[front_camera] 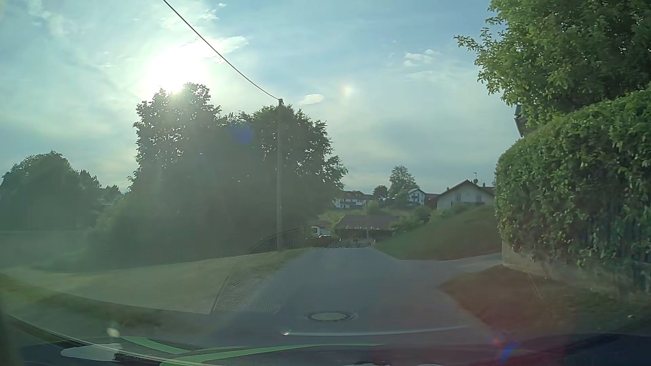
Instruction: Follow the waypoints while adhering to traffic rules and regulations
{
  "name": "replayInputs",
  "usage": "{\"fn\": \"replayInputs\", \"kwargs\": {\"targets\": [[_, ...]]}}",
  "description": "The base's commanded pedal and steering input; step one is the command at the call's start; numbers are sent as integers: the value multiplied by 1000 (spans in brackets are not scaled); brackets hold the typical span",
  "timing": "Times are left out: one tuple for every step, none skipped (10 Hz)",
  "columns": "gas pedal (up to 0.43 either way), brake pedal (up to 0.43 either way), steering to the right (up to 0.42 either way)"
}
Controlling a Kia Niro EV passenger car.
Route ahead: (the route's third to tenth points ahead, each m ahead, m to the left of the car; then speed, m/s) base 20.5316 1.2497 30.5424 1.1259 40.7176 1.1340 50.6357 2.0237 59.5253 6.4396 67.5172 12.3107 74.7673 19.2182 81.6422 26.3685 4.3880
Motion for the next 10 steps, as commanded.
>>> {"fn": "replayInputs", "kwargs": {"targets": [[79, 0, -4], [79, 0, -2], [79, 0, -1], [79, 0, -1], [67, 0, 0], [59, 0, 0], [47, 0, 0], [47, 0, 1], [47, 0, 1], [47, 0, 0]]}}
